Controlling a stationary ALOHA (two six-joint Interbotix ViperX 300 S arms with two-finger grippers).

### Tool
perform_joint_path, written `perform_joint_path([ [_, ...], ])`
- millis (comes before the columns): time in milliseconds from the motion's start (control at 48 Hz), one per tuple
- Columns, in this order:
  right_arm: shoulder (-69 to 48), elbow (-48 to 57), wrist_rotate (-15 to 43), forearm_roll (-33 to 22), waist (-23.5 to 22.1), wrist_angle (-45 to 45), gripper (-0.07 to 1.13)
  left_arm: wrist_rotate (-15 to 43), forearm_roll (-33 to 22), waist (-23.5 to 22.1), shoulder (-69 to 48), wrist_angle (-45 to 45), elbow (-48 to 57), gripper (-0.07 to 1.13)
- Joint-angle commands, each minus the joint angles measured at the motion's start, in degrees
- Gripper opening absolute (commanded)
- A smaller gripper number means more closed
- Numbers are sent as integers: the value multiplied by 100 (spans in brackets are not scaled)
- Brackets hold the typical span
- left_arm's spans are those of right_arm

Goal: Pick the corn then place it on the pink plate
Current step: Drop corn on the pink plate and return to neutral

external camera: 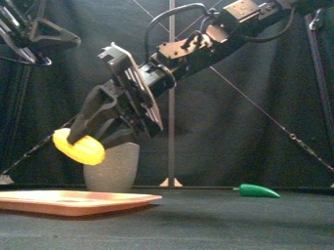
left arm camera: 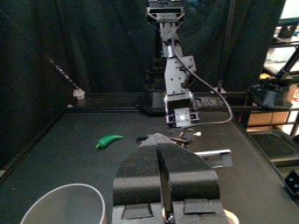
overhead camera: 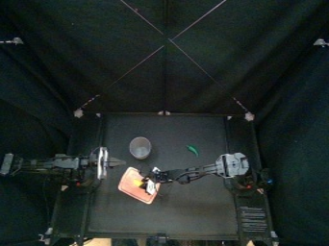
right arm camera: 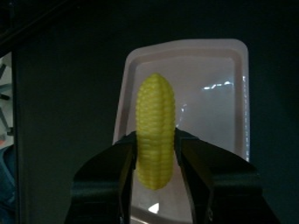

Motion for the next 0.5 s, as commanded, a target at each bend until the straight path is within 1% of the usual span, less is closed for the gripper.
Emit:
perform_joint_path([
  [21, -114, -211, 9, -26, -18, -18, 72, 0, 9, 9, 0, -18, -88, -3],
  [167, -53, -185, 9, -26, -9, -18, 92, 0, 9, 9, 0, -18, -79, -3],
  [292, -35, -105, 9, -26, -26, -18, 102, 0, 0, 9, 9, -26, -79, -3],
  [438, -158, -18, -44, -70, -35, -18, 102, 0, 0, 9, 0, -18, -79, -3],
  [500, -334, 53, -35, -202, -44, -18, 102, 0, 0, 9, 0, -26, -79, -3],
])
